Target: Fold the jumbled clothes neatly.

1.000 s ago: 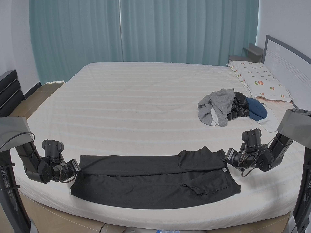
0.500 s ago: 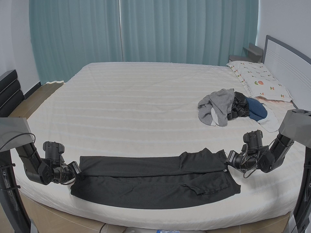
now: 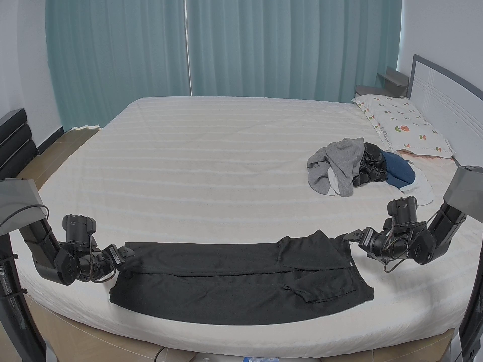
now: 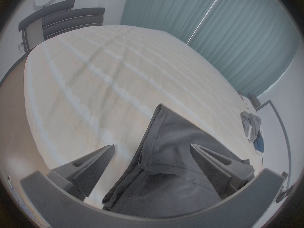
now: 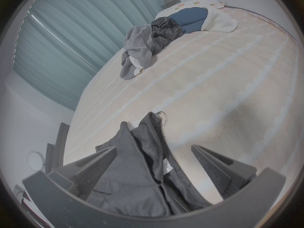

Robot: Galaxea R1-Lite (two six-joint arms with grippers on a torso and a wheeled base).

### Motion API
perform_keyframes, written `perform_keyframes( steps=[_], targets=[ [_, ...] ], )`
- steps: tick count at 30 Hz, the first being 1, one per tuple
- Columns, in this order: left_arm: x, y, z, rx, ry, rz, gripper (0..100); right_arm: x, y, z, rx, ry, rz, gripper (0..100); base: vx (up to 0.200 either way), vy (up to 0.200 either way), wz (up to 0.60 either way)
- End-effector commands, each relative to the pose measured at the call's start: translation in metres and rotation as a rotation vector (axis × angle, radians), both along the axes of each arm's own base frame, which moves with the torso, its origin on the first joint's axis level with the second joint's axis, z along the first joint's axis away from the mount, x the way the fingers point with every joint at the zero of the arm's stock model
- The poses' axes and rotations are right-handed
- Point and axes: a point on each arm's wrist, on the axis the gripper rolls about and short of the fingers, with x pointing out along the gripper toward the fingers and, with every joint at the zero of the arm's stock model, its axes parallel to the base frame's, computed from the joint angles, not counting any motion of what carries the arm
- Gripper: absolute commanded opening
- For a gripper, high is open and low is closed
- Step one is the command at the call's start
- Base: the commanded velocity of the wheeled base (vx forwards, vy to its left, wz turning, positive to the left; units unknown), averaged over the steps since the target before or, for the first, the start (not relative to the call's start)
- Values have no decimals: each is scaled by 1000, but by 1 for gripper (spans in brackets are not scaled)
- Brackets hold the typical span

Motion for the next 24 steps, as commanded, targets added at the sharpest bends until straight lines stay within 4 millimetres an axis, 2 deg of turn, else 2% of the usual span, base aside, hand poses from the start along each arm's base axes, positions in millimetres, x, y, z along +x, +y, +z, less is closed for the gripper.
perform_keyframes(
  steps=[1,3,6,13,14,24],
  targets=[
    [10,4,12,-56,-61,23,100,-13,-16,10,39,-5,-16,100,0,0,0],
    [18,4,12,-87,-73,33,100,-14,-21,9,87,12,-29,100,0,0,0],
    [35,4,-8,-96,-51,38,100,-13,-28,9,178,29,-53,100,0,0,0],
    [57,5,-29,-96,-43,38,100,-10,-33,12,206,20,-51,100,0,0,0],
    [59,6,-29,-96,-49,37,0,-10,-32,12,207,21,-49,100,0,0,0],
    [64,14,-26,-118,-73,97,0,-11,-30,10,207,26,-43,100,0,0,0]
  ],
)
